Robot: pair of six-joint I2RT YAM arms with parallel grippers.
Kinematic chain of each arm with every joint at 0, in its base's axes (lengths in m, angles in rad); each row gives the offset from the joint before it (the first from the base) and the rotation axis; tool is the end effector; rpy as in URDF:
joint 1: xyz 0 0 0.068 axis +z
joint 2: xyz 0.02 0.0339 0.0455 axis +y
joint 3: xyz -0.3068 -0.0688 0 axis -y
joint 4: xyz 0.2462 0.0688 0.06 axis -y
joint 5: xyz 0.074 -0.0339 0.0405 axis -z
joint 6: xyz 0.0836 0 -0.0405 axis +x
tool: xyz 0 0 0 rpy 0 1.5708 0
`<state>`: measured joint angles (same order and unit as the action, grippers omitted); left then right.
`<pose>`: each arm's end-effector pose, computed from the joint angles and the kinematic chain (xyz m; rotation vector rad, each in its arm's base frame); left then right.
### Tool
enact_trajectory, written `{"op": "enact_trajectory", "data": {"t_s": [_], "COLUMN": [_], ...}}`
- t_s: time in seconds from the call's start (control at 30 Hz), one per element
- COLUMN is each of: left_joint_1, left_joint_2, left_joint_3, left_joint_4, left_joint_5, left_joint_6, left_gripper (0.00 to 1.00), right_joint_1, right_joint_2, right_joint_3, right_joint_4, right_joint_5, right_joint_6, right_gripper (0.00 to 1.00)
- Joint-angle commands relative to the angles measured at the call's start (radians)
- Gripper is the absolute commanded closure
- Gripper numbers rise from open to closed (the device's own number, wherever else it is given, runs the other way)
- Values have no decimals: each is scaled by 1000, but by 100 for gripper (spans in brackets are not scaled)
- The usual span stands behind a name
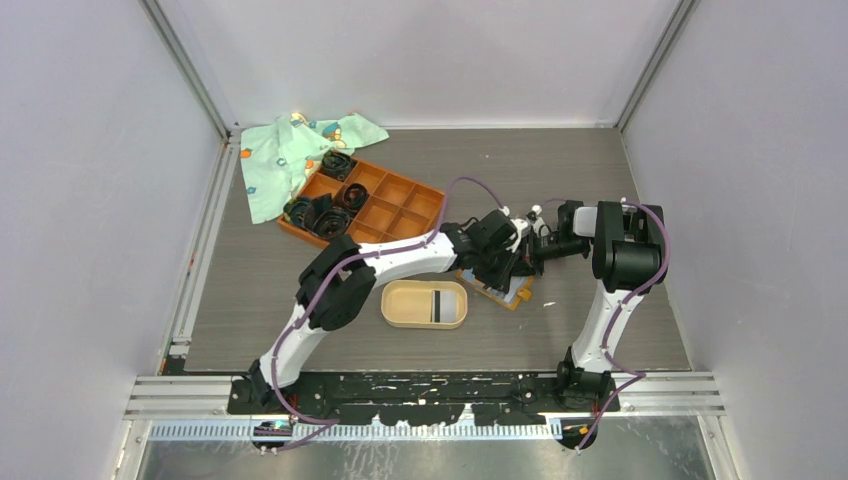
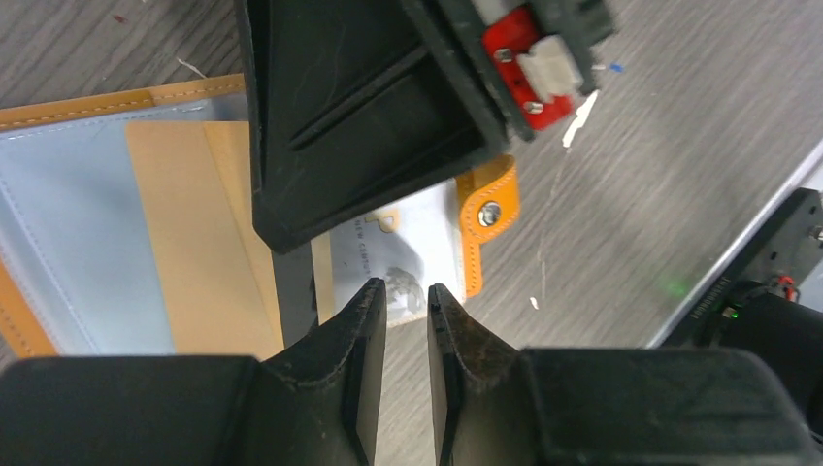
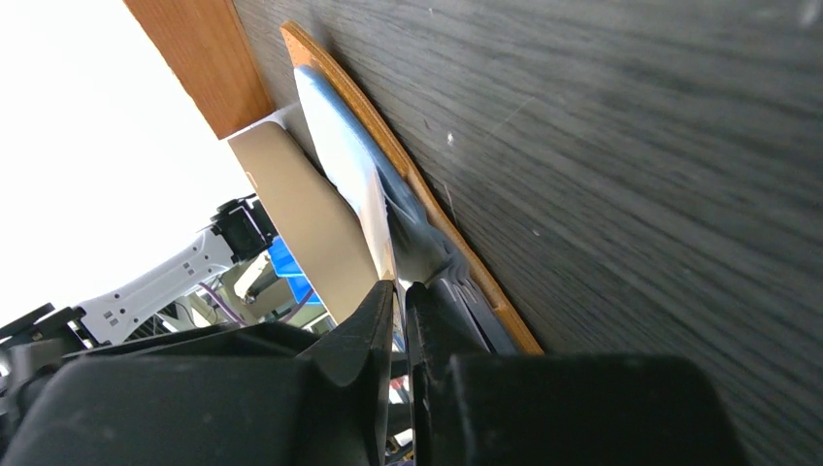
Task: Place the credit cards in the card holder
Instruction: Insert the credit card into the card holder.
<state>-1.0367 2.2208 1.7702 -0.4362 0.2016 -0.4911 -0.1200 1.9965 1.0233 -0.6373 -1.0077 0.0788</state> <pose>0.2666 -0.4836 0.1837 0.8075 2.5314 -0.8478 0.3362 0.0307 0.1046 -0.3015 -2.7212 -1.5101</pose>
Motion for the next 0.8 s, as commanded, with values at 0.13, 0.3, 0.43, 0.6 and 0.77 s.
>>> {"op": "enact_trajectory", "data": {"t_s": [0.13,0.3,0.43,0.6,0.77], "left_joint_1": [-3,-4,-2,-3,-3], "left_joint_2": [40,46,46,56,63], "left_joint_3": [68,69,72,82,90], "left_joint_4": [16,16,18,17,11], "left_joint_5": [-7,-14,-19,-23,-35], "left_joint_6": [4,4,7,5,5], "left_gripper": [77,76,76,76,76], "right_joint_1": [6,6,7,8,8], "right_joint_2": [-6,-10,-7,-7,-7], "right_joint_3": [28,29,29,29,29], "right_joint_4": [-3,-2,-2,-2,-2], "right_joint_5": [36,38,38,40,40], "right_joint_6": [-26,-26,-26,-26,-26], "right_gripper": [85,84,84,84,84]}}
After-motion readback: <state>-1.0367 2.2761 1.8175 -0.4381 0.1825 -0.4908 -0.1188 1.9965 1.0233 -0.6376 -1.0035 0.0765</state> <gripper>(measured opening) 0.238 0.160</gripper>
